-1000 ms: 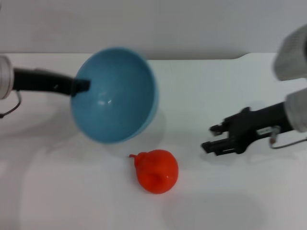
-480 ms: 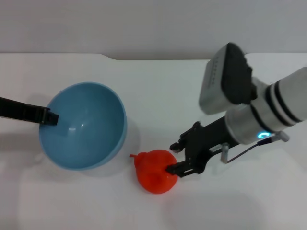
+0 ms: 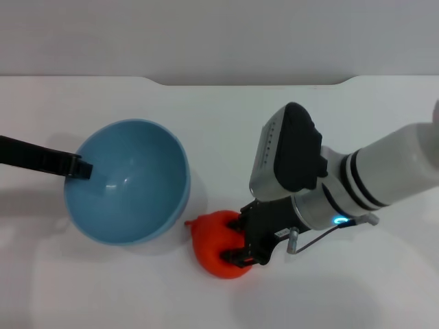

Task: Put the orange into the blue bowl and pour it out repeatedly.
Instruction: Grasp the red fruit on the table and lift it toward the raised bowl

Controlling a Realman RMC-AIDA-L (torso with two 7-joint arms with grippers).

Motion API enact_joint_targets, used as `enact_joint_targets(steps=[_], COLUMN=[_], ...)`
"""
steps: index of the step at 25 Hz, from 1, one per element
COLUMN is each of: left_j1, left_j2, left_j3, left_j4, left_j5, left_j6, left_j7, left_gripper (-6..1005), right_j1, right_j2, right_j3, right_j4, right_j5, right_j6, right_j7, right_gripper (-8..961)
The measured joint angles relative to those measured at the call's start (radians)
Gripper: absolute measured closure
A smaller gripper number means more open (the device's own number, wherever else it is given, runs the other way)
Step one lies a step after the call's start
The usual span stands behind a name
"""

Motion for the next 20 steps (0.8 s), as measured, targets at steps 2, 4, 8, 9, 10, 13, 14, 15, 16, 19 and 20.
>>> enact_joint_targets(steps=[2,4,8,9,10,13,14,15,16,19,20], left_j1=[-0.002,-0.008,-0.018,-0.021,-0.025,-0.032,-0.034,-0.036,-0.037,-0.045,-0.052], left_j2=[0.000,0.000,0.000,0.000,-0.001,-0.001,-0.002,-0.002,-0.002,-0.002,-0.002], left_j3=[0.008,0.014,0.025,0.028,0.036,0.064,0.078,0.088,0.094,0.108,0.116], left_j4=[0.001,0.002,0.001,0.000,-0.004,-0.007,-0.008,-0.008,-0.009,-0.024,-0.034], left_j5=[-0.004,-0.005,-0.005,-0.005,-0.006,-0.007,-0.007,-0.007,-0.007,-0.008,-0.008], left_j6=[0.000,0.000,-0.002,-0.005,-0.014,-0.028,-0.035,-0.040,-0.046,-0.075,-0.083], left_j7=[0.000,0.000,0.002,0.003,0.004,0.005,0.005,0.005,0.004,-0.001,-0.002], left_gripper=[1001,1000,1000,1000,1000,1000,1000,1000,1000,1000,1001], right_j1=[-0.002,-0.005,-0.016,-0.020,-0.028,-0.055,-0.067,-0.083,-0.100,-0.165,-0.189], right_j2=[0.000,0.000,-0.003,-0.003,-0.004,-0.004,-0.004,-0.004,-0.004,-0.006,-0.007], right_j3=[-0.017,-0.021,-0.014,-0.012,-0.007,0.015,0.030,0.051,0.069,0.124,0.140], right_j4=[0.020,0.028,0.022,0.016,0.006,-0.024,-0.038,-0.055,-0.072,-0.133,-0.155], right_j5=[0.000,0.000,0.003,0.003,0.003,0.003,0.003,0.004,0.006,0.021,0.023], right_j6=[0.036,0.054,0.055,0.054,0.053,0.054,0.055,0.055,0.054,0.050,0.046], right_j7=[0.001,0.001,0.001,0.002,0.001,0.001,0.001,0.001,0.001,0.000,-0.002], right_gripper=[486,497,521,527,533,607,641,675,709,782,802])
